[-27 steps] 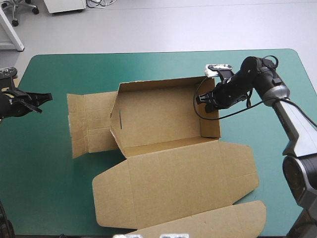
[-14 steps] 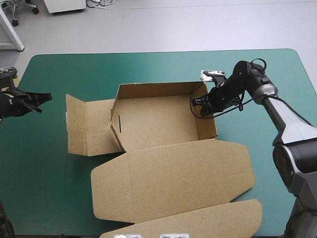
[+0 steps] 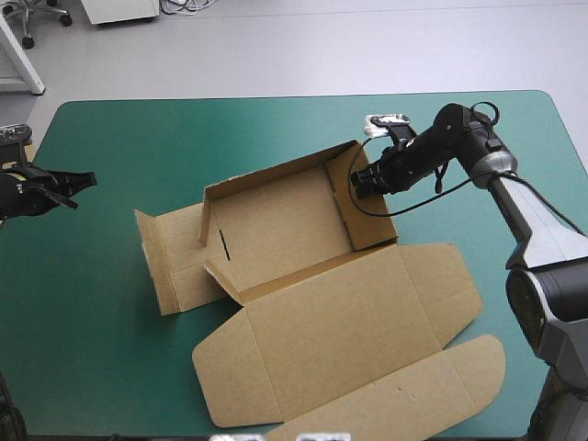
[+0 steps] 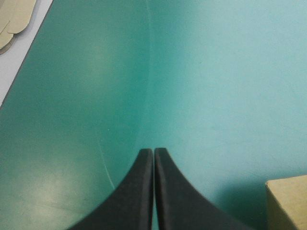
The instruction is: Fold the box
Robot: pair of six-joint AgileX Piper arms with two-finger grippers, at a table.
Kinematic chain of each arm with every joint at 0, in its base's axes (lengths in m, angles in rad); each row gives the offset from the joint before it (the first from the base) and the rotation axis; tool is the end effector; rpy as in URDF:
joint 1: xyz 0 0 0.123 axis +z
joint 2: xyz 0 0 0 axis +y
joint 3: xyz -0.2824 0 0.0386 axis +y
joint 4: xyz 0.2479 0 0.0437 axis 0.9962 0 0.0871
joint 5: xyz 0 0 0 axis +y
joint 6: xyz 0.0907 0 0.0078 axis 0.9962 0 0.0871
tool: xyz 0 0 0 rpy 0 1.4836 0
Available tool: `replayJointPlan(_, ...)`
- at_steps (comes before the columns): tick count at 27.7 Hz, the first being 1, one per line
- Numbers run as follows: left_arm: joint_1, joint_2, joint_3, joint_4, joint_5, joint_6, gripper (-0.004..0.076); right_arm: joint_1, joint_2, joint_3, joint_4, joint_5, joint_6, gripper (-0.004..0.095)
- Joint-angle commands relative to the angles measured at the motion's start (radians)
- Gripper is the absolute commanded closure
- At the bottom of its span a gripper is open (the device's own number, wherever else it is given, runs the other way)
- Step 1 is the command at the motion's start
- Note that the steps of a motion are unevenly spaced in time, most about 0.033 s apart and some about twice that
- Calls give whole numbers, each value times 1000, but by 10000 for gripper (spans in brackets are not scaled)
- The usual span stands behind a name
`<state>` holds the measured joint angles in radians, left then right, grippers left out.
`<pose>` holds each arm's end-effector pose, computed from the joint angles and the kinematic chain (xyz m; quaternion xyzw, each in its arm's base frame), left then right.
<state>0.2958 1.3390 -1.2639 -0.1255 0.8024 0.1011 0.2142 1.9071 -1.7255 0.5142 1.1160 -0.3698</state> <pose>0.2771 0.0759 0.3674 -0.1128 0.9164 0.0177 0.3837 0.3963 0.1274 0.3004 -0.2079 0.9310 0.2305 0.1918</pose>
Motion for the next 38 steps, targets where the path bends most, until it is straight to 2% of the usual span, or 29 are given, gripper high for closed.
replayJointPlan(1, 3, -29, -34, -14, -57, -7, 726, -3, -72, -75, 46, 16, -11, 407)
replayJointPlan(16, 3, -29, -34, -24, -57, -4, 726, -3, -143, -173, 31, 98, -2, 385)
replayJointPlan(25, 3, -29, -34, -38, -54, 5, 726, 83, -143, -183, -203, 112, 79, 386)
replayJointPlan(32, 3, -29, -34, -45, -39, 5, 726, 209, -142, -183, -457, 60, 160, 395)
replayJointPlan(38, 3, -29, -34, -48, -30, 5, 726, 215, -85, -183, -520, 21, 205, 393)
